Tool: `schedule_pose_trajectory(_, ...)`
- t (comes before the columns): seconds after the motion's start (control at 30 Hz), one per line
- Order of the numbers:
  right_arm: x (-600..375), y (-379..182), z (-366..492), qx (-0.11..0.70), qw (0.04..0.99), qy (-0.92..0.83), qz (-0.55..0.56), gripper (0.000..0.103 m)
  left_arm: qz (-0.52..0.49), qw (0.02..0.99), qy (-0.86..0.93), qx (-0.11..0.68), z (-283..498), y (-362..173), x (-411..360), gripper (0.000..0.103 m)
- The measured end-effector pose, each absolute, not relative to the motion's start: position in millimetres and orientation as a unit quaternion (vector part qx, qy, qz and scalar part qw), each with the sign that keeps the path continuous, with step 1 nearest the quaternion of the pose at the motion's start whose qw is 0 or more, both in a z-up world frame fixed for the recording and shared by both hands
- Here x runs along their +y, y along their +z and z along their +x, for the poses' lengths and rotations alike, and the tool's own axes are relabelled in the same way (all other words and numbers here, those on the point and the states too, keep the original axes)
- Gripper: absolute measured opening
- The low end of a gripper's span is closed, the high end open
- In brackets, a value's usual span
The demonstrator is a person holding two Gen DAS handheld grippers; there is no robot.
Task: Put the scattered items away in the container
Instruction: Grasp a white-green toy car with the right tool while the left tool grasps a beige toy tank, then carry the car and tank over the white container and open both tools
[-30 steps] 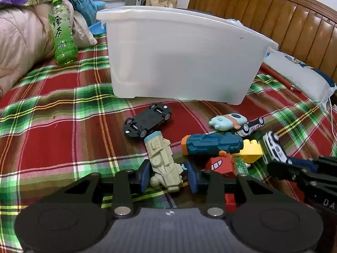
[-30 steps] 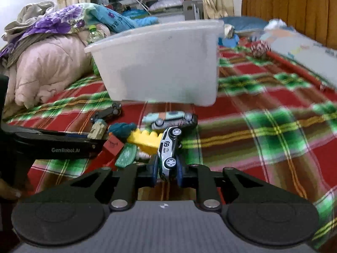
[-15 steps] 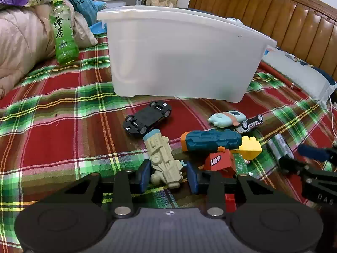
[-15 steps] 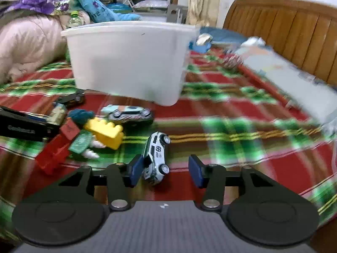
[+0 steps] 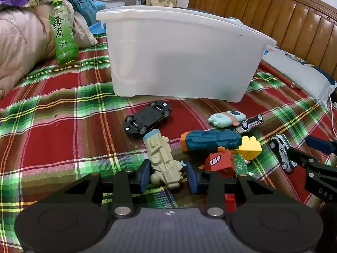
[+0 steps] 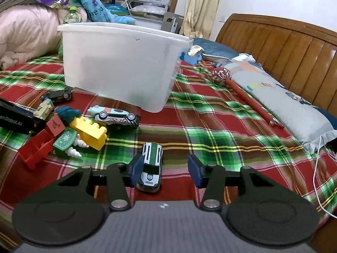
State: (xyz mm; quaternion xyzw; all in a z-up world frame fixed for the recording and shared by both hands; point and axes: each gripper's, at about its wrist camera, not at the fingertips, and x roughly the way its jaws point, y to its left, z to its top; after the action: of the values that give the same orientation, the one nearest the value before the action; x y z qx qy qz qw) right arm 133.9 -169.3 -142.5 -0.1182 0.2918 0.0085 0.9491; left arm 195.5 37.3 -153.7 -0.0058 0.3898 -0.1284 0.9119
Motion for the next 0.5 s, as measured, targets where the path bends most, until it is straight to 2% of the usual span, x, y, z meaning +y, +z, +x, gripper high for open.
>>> schedule_pose_trajectory(0.3,-159.3,-154.4,141.5,0.322,0.940,0.033,-0.104,0.049,-0.005,0.913,-0.128,0.388,195.5,-154.1,36.8,0.042)
schedule_pose_trajectory(0.33,-159.9,-156.6,143.5,0.328,0.939,0.035,-0.099,0.044,-0.003,0.913,-0.128,0.388,195.3,-154.1,36.6,0.042)
schedule_pose_trajectory(0.37,-160.7,-158.3,145.1,0.332,0.938,0.037,-0.094,0.035,-0.001,0.913,-0.129,0.387,195.0,-154.2,36.3,0.042)
schedule_pose_trajectory(0.5,-161.5,-157.7,144.3,0.331,0.938,0.034,-0.092,0.033,0.010,0.914,-0.128,0.385,194.3,-153.8,33.6,0.039)
